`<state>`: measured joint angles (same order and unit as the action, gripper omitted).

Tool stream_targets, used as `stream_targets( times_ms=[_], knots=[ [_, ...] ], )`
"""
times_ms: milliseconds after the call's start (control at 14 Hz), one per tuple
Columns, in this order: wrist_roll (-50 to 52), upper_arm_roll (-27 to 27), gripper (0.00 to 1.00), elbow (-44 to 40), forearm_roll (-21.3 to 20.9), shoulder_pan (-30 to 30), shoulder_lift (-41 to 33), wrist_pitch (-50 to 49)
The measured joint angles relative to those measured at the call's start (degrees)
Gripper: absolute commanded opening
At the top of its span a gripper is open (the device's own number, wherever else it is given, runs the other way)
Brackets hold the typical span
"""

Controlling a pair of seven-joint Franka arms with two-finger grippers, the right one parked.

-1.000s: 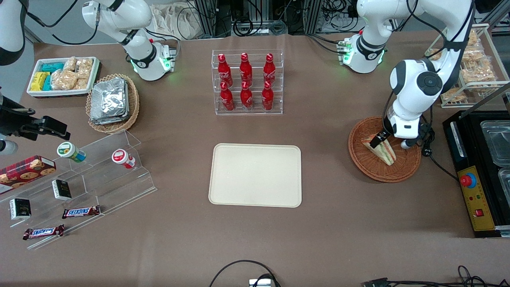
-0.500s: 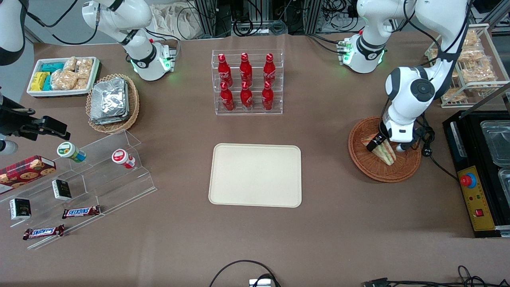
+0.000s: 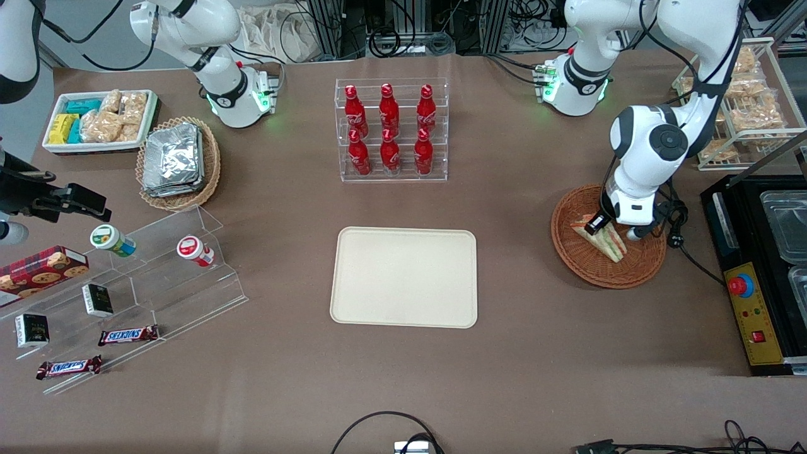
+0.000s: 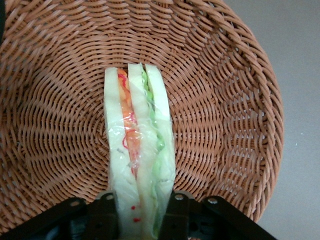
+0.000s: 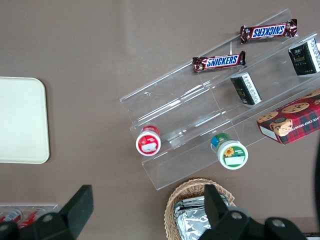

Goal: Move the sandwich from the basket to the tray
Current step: 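Lift the sandwich out of the basket with the left gripper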

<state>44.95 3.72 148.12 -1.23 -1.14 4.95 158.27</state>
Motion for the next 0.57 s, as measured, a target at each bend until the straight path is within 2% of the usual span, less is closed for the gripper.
stream_targets(
  times_ms=[143, 357, 571],
  knots=[
    [-0.13, 0.01, 0.25, -0.07, -0.52, -0.01, -0.8, -0.89],
    [-0.33, 0.34, 0.24, -1.0, -5.23, -0.08, -4.68, -6.89],
    [-6.79, 2.56, 0.24, -2.26, -7.95, -0.3, -9.64, -13.71]
  ],
)
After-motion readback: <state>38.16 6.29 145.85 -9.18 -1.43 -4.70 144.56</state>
